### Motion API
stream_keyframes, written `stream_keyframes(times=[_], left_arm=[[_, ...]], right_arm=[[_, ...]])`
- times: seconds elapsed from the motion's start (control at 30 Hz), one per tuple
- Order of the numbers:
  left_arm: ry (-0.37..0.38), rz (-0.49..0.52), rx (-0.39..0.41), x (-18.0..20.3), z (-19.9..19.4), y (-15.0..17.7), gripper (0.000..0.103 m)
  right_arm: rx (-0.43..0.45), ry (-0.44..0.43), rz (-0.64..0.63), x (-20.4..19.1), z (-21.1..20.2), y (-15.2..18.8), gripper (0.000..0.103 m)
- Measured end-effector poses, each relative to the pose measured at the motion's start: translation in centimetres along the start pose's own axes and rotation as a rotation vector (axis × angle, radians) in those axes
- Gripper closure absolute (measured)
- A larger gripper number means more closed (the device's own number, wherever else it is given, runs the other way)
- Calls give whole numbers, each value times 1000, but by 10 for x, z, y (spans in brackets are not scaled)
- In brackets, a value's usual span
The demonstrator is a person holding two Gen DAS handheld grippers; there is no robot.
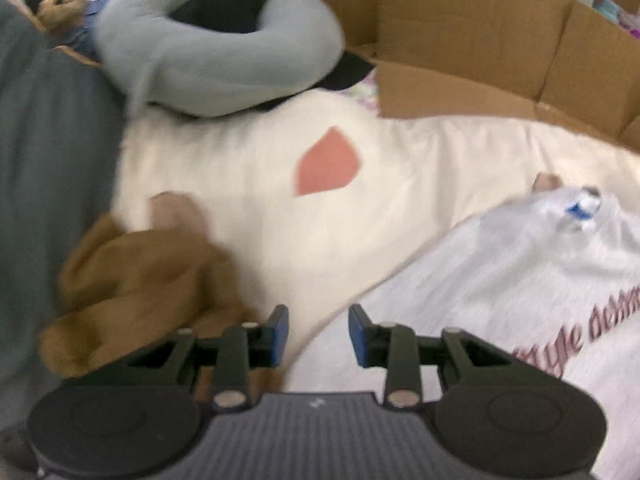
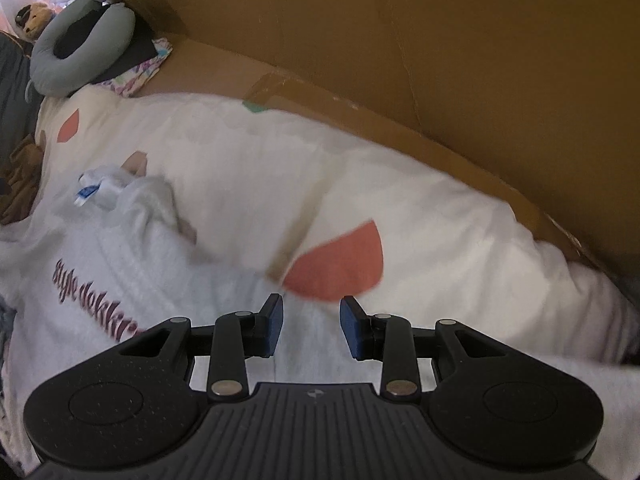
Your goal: Fold clothes
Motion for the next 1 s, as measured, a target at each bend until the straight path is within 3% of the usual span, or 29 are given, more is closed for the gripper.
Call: stream_keyframes(times=[0.13,0.37,0.53,0.63,0.8,1.0], left_arm=[[46,-7,45,38,21,-13,66],[48,-15,104,79,49,-38,65],[53,6,125,103,53,-43,54],[54,34,123,115,58,-42,53],[20,89,117,119,59,-38,53],[23,-40,142,107,56,-51,53]], right_arm=[[32,-18,-51,-20,18,-11,65],[45,-27,-140,-33,29,-4,65],[45,-39,-130,-32,36,0,65],[36,-46,-134,-35,38,5,65],[11,-61,-187,-45,37,22,65],[-11,-109,-194,-51,28,29,66]])
Point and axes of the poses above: each gripper's, at about its wrist camera, not at the fingertips, and z roughly the way its jaws point, x to its right, y to its underside, the point moved 10 cm from there along z, roughly the way its jaws point, and after that the axes turned 6 degrees about z, right-handed, at the moved point
